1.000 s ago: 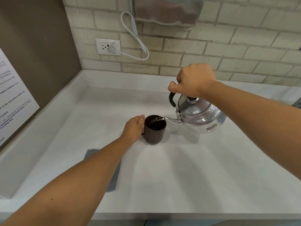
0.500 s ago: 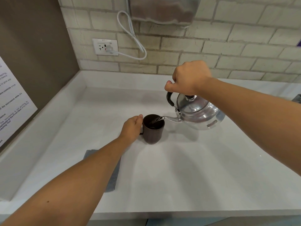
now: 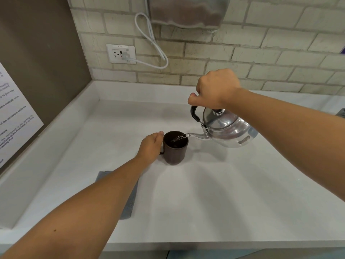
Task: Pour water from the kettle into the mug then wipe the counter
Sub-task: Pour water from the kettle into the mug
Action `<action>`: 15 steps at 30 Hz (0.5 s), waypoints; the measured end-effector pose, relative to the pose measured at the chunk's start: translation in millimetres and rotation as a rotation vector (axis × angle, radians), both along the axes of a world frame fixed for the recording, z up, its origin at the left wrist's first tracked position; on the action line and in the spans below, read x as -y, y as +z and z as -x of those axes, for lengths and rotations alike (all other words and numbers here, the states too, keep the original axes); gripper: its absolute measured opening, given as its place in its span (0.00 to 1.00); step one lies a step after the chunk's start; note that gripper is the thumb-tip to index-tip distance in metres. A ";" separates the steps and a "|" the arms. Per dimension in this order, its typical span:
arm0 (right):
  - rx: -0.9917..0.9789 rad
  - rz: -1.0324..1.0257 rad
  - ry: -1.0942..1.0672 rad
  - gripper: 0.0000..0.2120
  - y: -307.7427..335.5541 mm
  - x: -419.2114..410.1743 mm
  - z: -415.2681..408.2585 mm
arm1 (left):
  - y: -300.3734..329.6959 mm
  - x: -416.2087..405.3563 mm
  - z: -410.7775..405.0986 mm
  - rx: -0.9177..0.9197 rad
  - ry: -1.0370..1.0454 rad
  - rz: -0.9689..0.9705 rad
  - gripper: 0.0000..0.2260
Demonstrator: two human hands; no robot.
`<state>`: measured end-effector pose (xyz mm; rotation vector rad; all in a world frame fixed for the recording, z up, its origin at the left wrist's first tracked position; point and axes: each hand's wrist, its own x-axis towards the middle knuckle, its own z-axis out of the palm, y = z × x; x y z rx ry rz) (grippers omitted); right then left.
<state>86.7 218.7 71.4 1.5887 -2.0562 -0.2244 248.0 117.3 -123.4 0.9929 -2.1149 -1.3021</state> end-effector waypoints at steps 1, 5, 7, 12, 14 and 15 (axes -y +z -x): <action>0.002 -0.001 0.000 0.24 0.0 0.1 0.0 | 0.0 0.1 -0.1 -0.002 0.000 0.000 0.21; 0.006 0.008 0.005 0.24 0.1 0.7 -0.3 | 0.6 0.0 -0.2 -0.001 0.001 0.003 0.21; 0.003 0.009 0.006 0.24 0.3 0.7 -0.3 | 1.0 -0.5 0.2 0.000 0.004 0.003 0.21; 0.008 0.022 0.000 0.23 -0.3 0.3 0.5 | 2.4 -1.5 -0.8 0.010 0.004 -0.001 0.21; 0.007 0.022 0.002 0.23 -0.6 0.5 0.5 | 3.1 -1.3 -1.4 0.010 -0.002 -0.012 0.23; 0.009 0.024 0.003 0.23 -0.7 0.6 0.6 | 3.1 -1.1 -1.3 0.013 -0.002 -0.013 0.24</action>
